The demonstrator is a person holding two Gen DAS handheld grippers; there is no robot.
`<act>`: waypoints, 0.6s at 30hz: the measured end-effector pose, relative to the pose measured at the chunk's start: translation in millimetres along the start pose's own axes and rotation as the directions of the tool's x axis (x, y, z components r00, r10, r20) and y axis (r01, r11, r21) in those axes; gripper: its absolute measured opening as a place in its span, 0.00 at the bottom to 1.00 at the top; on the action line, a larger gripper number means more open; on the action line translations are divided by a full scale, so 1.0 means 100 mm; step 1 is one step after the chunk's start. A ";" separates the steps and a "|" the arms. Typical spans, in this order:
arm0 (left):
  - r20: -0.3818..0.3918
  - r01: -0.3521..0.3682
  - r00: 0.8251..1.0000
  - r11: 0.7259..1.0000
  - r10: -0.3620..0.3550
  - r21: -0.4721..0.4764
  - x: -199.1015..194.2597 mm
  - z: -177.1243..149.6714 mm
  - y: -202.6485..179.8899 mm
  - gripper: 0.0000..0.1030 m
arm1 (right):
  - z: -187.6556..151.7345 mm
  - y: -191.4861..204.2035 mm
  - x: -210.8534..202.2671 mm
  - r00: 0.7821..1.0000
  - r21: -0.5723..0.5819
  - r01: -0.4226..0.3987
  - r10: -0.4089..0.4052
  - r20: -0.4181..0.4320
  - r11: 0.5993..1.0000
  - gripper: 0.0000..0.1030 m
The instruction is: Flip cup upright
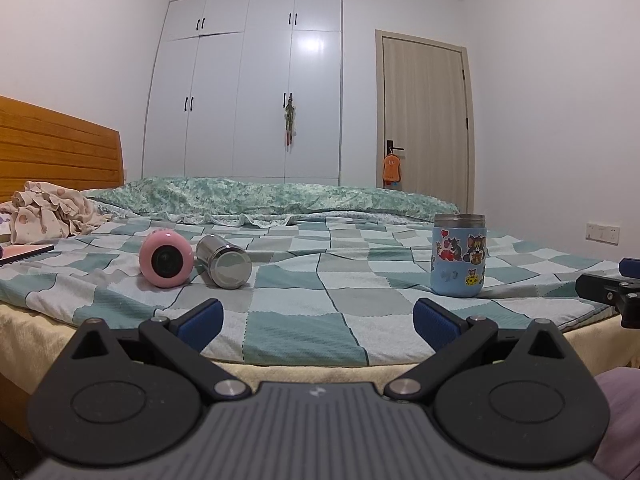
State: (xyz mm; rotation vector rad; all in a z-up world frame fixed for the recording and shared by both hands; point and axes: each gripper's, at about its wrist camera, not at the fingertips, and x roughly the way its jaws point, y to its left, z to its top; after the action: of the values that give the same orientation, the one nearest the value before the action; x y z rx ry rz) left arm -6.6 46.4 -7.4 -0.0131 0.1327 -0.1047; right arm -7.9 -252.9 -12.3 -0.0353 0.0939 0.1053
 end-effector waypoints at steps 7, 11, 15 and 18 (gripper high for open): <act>0.012 0.003 1.000 1.000 -0.003 0.002 -0.02 0.00 -0.01 1.00 | 0.00 0.00 -0.02 1.000 -0.001 0.000 0.000 0.005 1.000 1.00; 0.019 0.005 1.000 1.000 -0.005 0.004 -0.03 -0.01 -0.01 1.00 | 0.01 -0.01 -0.01 1.000 -0.003 0.000 0.000 0.008 1.000 1.00; 0.023 0.008 1.000 1.000 -0.008 0.004 -0.04 -0.01 -0.01 1.00 | 0.00 -0.01 -0.02 1.000 -0.003 0.000 0.000 0.010 1.000 1.00; 0.026 0.006 1.000 1.000 -0.006 0.004 -0.04 -0.01 -0.01 1.00 | 0.00 -0.01 -0.03 1.000 -0.007 0.000 0.000 0.014 1.000 1.00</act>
State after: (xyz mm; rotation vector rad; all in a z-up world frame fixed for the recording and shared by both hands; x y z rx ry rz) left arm -10.8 45.9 -7.8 -0.0114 0.1070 -0.1111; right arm -10.4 -253.7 -11.9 -0.0414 0.0793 0.1058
